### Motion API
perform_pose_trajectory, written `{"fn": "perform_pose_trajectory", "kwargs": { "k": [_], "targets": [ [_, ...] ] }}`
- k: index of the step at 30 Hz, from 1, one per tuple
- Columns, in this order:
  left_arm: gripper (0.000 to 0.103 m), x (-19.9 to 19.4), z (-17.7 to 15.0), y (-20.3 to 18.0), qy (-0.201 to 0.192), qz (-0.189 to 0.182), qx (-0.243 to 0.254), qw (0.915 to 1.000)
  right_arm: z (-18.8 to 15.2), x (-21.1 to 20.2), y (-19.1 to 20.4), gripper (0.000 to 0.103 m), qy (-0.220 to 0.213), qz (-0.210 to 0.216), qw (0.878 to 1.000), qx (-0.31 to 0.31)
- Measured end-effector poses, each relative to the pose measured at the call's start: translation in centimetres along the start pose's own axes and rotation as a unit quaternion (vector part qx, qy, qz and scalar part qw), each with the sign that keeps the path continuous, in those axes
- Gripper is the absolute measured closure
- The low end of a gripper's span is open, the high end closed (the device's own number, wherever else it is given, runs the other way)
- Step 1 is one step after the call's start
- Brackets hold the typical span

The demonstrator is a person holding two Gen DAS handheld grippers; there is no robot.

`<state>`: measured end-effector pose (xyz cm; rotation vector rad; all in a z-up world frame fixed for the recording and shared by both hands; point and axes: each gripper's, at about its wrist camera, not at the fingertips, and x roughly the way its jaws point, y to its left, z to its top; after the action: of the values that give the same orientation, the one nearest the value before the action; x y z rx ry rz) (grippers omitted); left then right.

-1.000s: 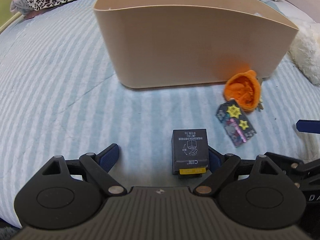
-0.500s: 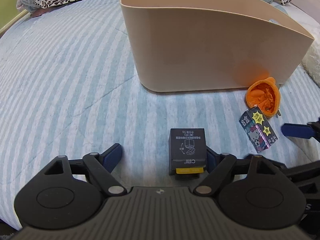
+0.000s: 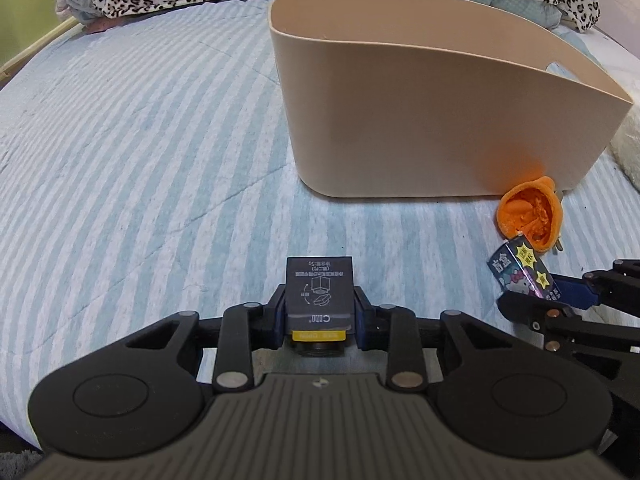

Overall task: Organize objects
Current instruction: 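Grasp the black cube box with left tool while right tool grasps the star-printed box, then carry both boxes over the basket and release them inside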

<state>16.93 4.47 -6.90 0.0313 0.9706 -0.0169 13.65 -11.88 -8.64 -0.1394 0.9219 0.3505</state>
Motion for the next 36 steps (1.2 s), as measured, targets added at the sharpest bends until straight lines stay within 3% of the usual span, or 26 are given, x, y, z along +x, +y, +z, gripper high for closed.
{"fn": "perform_pose_trajectory", "kwargs": {
  "k": [8,19,28,36],
  "targets": [
    [0.070,-1.5,-0.4,-0.3,-0.008,-0.004,-0.002,1.0000,-0.6,-2.2,-0.4,0.082,-0.016,0.002,1.000,-0.005],
    [0.070,-6.5,0.5,-1.2,-0.065,-0.022,0.004,0.9976,0.1,-7.4,-2.0,0.082,-0.070,-0.003,0.998,-0.001],
    [0.070,-9.6,2.6,-1.8,-0.119,-0.030,0.011,0.9924,3.0,-11.7,-4.5,0.082,-0.134,-0.014,0.991,0.019],
    [0.070,-9.4,6.4,-3.9,-0.159,-0.012,0.039,0.9864,6.7,-12.2,-7.2,0.082,-0.185,-0.030,0.981,0.052]
  ]
}}
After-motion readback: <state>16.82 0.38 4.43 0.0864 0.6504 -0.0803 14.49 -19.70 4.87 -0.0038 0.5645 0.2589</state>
